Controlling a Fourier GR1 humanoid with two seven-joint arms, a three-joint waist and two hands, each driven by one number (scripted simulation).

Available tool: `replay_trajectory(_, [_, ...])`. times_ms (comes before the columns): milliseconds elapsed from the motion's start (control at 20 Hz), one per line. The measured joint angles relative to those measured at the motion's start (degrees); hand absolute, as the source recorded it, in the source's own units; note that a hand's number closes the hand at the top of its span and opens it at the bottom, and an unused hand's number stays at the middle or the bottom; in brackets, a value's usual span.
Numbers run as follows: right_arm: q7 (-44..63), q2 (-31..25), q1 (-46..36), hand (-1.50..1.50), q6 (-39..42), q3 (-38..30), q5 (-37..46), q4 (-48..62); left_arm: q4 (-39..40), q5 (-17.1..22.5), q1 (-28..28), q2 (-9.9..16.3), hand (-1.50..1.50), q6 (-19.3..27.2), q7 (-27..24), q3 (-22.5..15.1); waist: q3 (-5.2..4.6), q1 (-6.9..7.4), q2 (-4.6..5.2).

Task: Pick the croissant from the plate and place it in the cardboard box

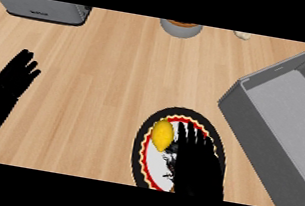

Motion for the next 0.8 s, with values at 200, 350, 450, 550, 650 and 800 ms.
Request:
replay_trajectory(200, [-0.25, 0.18, -1.15, -1.50, 0.23, 0.49, 1.03, 2.75, -0.17, 0.17, -0.29, -0.17, 0.00, -0.61, 0.57, 0.57, 0.01, 0.02, 0.00])
replay_trajectory(350, [-0.68, 0.24, -1.26, -1.50, 0.74, -0.59, 1.43, 3.81, -0.91, 0.24, 0.97, 0.06, 0.00, -1.21, 0.35, 1.46, 0.01, 0.08, -0.03])
replay_trajectory(450, [-0.64, 0.25, -1.23, -1.50, 0.93, -0.71, 1.27, 4.61, -1.46, 0.10, 1.03, 0.17, 0.00, -1.35, 0.62, 1.77, 0.01, 0.06, -0.03])
replay_trajectory(550, [-0.34, 0.24, -2.16, -1.50, 0.88, -0.94, 0.58, 5.87, -1.07, 0.19, 1.24, 0.05, 0.00, -2.03, 0.35, 2.03, 0.02, 0.11, 0.00])
replay_trajectory(650, [-0.06, 0.23, -2.48, -1.50, 0.87, -1.03, 0.16, 6.37, -1.37, -0.45, 1.15, -0.44, 0.00, -1.69, 0.41, 1.80, 0.01, 0.06, -0.01])
replay_trajectory(800, [0.20, 0.25, -2.10, -1.50, 0.48, -0.71, 0.43, 7.44, -1.00, -1.28, 0.71, -1.17, 0.00, -1.20, 0.65, 1.52, 0.02, -0.08, -0.01])
